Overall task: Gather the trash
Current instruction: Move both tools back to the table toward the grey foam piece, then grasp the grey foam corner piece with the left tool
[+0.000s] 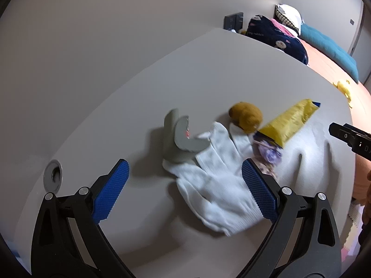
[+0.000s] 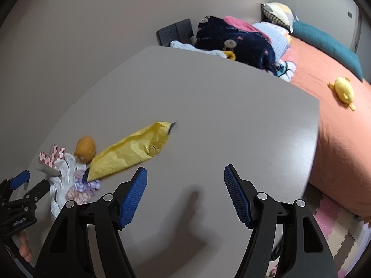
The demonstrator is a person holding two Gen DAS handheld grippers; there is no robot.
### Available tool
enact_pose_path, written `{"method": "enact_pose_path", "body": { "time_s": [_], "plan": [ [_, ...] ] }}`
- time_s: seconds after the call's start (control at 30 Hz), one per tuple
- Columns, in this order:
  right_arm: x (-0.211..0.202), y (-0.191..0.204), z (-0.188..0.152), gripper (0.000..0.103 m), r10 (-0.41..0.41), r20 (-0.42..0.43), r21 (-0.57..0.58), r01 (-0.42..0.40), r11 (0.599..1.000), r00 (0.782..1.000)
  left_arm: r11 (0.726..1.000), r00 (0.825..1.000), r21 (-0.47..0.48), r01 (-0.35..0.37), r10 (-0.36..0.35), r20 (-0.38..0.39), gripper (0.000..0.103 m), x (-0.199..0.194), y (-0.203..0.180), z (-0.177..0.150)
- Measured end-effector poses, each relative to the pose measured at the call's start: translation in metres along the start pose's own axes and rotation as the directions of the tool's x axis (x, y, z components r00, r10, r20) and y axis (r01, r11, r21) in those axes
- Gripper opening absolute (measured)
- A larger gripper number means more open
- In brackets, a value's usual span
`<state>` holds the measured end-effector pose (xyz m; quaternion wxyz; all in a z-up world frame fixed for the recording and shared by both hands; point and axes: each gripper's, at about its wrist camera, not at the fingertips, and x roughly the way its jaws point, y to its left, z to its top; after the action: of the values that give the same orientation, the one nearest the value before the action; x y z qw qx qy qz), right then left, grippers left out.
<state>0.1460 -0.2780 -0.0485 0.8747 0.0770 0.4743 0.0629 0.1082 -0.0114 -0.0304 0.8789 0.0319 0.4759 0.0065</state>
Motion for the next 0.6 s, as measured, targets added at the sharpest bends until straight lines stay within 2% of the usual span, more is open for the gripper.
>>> {"method": "enact_pose_path", "body": {
  "time_s": [0.23, 0.3, 0.53, 0.6],
  "plan": [
    [0.032, 0.013, 0.012, 0.070, 0.056, -0.060, 0.055, -0.053, 0.997, 0.997, 1.000, 1.000, 0.002, 0.004, -0.004, -0.005, 0.094, 0.018, 0.007, 0.005],
    [0.039, 0.017, 0.016, 0.070, 0.067, -0.068, 0.067, -0.062, 0.996, 0.995, 1.000, 1.000, -0.001, 0.005, -0.005, -0.002, 0.087, 0.020, 0.010, 0.008],
    [0.054, 0.032, 0.026, 0.070, 0.039, -0.060, 0.043, -0.037, 0.998, 0.997, 1.000, 0.999, 0.002, 0.030, -0.030, 0.011, 0.081, 0.025, 0.016, 0.015],
    [0.056, 0.033, 0.029, 0.070, 0.045, -0.059, 0.042, -0.043, 0.998, 0.997, 0.999, 0.999, 0.002, 0.046, -0.046, 0.015, 0.075, 0.026, 0.017, 0.016]
  ]
}}
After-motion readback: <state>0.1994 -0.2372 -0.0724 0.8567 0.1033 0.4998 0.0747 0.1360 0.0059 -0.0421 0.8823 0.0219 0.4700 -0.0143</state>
